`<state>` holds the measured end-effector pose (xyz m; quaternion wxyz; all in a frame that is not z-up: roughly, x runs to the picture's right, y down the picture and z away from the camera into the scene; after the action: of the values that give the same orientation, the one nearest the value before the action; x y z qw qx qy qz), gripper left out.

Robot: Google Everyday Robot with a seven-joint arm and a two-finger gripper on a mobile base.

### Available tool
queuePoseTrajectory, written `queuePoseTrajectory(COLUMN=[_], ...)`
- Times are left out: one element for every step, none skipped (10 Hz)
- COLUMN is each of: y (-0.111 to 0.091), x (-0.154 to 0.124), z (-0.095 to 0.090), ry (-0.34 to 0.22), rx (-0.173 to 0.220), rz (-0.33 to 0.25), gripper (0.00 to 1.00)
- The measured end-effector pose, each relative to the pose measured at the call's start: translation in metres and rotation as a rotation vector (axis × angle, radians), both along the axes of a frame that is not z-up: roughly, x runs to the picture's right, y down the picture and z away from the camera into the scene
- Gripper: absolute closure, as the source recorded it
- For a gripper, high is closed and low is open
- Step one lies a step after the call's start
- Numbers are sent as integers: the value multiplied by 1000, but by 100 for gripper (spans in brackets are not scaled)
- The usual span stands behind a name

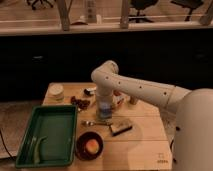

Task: Place sponge in plastic cup

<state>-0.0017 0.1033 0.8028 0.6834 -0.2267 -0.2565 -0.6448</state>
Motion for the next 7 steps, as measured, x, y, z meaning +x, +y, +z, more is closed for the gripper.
queuePoseTrajectory(y=[0,1,1,1,1,0,0], x=[1,1,1,2,1,2,2], z=[0,0,0,-1,-2,-3,-4], ry=[0,-1,-2,-5,-8,-21,-29], rx=[-1,0,4,9,12,24,30], rz=[0,0,1,3,6,7,8], gripper=[20,20,20,20,20,20,20])
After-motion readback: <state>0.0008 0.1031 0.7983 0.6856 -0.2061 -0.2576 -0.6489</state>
